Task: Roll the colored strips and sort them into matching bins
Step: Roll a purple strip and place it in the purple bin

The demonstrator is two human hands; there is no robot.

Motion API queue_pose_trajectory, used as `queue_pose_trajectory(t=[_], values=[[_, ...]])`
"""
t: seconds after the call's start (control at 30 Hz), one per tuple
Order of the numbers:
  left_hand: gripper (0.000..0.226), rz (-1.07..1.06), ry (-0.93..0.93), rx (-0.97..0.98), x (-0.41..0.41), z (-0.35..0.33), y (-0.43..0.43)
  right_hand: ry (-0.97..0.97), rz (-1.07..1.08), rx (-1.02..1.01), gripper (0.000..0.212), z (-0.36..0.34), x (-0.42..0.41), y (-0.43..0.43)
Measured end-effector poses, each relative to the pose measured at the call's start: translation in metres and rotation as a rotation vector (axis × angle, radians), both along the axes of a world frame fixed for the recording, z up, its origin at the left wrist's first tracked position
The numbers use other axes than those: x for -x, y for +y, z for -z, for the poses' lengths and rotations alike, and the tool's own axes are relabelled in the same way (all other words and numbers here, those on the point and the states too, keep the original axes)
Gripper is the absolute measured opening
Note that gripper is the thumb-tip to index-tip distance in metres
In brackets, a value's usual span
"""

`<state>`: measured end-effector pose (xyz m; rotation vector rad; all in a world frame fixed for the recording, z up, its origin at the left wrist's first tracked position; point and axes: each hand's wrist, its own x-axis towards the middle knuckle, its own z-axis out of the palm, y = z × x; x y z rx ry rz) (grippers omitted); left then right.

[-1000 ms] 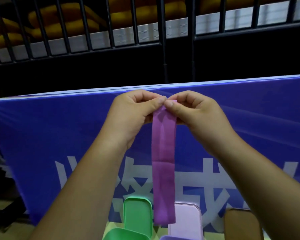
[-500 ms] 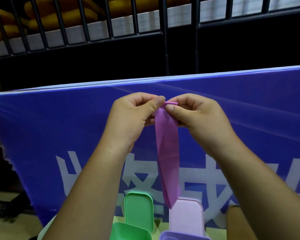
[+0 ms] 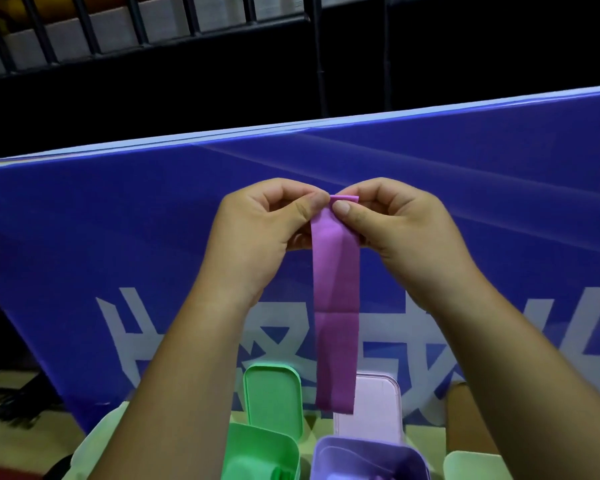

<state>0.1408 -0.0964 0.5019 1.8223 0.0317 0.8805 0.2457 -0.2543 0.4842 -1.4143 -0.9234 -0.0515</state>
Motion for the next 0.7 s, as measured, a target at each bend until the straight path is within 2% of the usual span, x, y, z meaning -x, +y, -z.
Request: queue_pose_trajectory(t=[0.17, 0.43, 0.7], values=[[0.014, -0.016, 0.011, -0.009, -0.004, 0.008, 0.001, 0.015, 0.010, -0.022, 0.007, 0.008, -0.002, 0.002], [0.012, 0.034, 0.030, 0.148, -0.013, 0.028, -0.001, 0.012, 0.070, 0.009, 0.004, 0.029, -0.007, 0.008], [0.011, 0.004, 0.085, 0.105, -0.012, 0.041, 0.005, 0.041, 0.050, 0.019, 0.013, 0.040, -0.005, 0.006]])
